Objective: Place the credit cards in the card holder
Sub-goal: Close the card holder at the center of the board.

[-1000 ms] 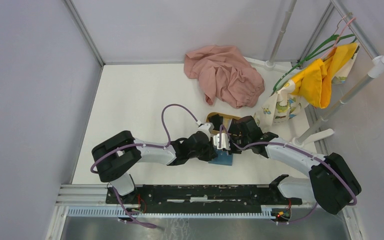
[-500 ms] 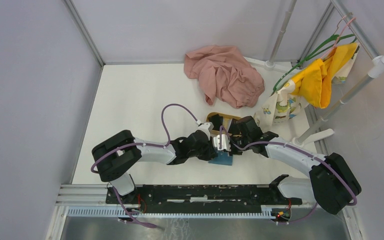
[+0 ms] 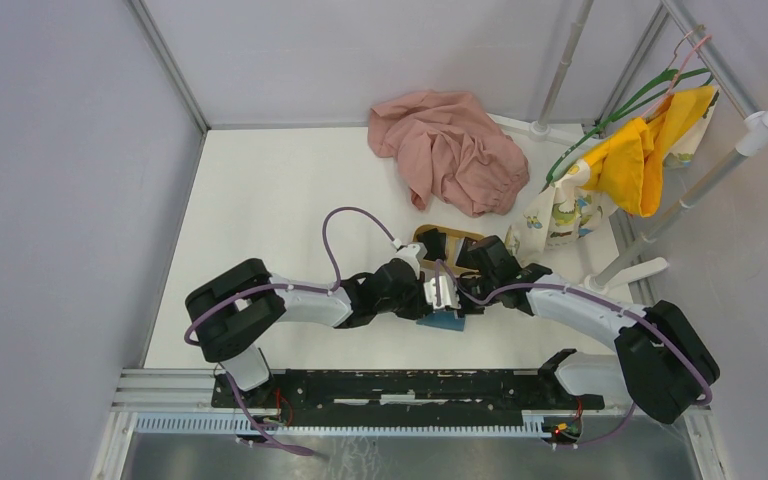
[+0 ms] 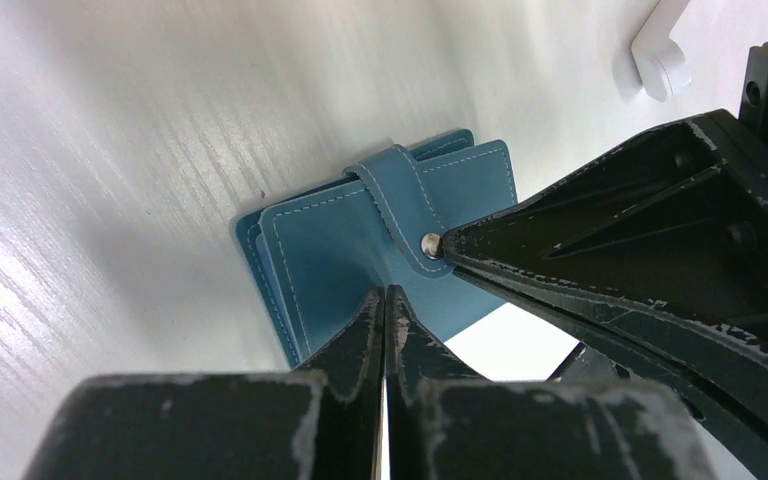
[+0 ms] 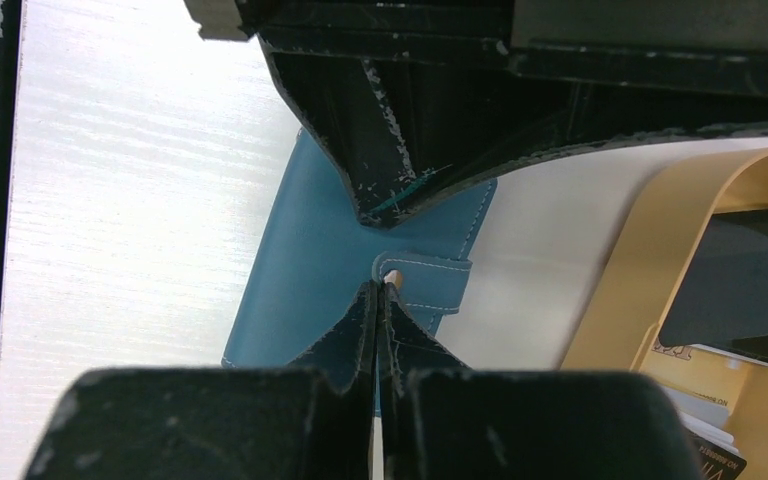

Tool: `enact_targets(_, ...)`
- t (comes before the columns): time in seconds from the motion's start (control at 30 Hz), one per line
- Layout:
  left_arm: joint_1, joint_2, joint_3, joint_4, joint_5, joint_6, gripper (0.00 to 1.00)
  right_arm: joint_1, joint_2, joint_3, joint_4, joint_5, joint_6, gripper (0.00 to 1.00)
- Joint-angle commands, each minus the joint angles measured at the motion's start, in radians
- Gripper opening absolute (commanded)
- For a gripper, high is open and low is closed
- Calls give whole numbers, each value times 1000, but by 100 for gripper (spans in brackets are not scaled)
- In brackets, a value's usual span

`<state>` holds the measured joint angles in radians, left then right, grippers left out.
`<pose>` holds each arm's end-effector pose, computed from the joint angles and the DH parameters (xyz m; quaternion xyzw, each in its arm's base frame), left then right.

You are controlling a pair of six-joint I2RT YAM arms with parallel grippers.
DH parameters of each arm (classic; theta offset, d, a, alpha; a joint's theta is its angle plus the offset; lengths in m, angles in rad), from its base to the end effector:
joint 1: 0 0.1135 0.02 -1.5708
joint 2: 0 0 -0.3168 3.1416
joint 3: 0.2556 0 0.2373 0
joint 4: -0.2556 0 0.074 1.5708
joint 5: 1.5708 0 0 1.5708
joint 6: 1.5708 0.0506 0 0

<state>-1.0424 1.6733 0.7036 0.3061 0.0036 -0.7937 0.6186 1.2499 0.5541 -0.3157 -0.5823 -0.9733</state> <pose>0.1662 -0.2850 0.1965 0.1123 0.8918 -0.3491 0.2649 0.1439 0.1366 0.2145 -0.7133 0.5875 0.2249 0.3089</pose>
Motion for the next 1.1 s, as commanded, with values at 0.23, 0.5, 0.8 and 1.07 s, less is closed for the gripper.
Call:
enact_targets(0.23,13,6,-16,7,-12,-4,2,40,14,21,-60,26,-80,0)
enact_targets(0.5,42,-83,-33,40,19,-32,3,46,14,21,-92,42,-115,0)
enact_targets(0.8,50,-72,11,56,62,-25,3,17,-36,21,-20,14,-21,0)
enact_targets(1.07,49,28,19,84,88,-45,2,-24,-76,15,25,4,30,0)
